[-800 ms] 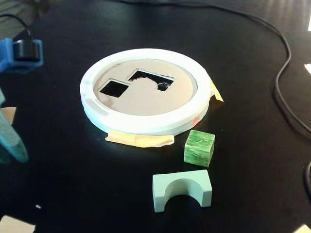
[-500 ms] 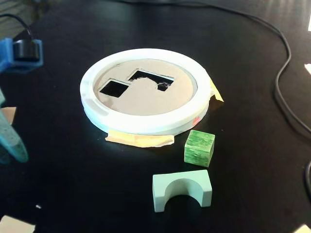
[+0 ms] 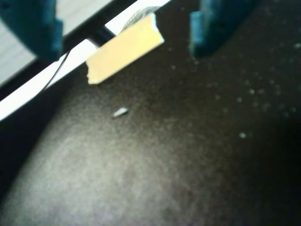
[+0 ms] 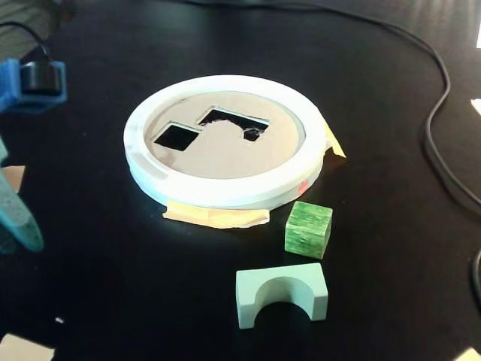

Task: Pick up the U shape block and drop it in corresponding U shaped hole

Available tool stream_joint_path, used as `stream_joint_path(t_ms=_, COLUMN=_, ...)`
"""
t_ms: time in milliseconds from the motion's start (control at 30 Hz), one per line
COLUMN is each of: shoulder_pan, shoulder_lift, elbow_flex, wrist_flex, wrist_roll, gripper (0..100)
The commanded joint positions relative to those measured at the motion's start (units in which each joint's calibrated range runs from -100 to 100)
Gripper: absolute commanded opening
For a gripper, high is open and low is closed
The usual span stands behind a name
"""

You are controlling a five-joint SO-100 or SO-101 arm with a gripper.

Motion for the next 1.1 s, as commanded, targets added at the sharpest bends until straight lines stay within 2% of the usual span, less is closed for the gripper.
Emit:
stream_joint_path(t_ms=0, shoulder_pan=-0.28, shoulder_lift=-0.62, elbow_flex=0.16, wrist_flex=-0.04, wrist_roll=-0.34, gripper=45)
stream_joint_path(t_ms=1067, shoulder_pan=1.35, shoulder_lift=-0.62, elbow_flex=0.16, wrist_flex=-0.04, wrist_roll=-0.39, gripper=46)
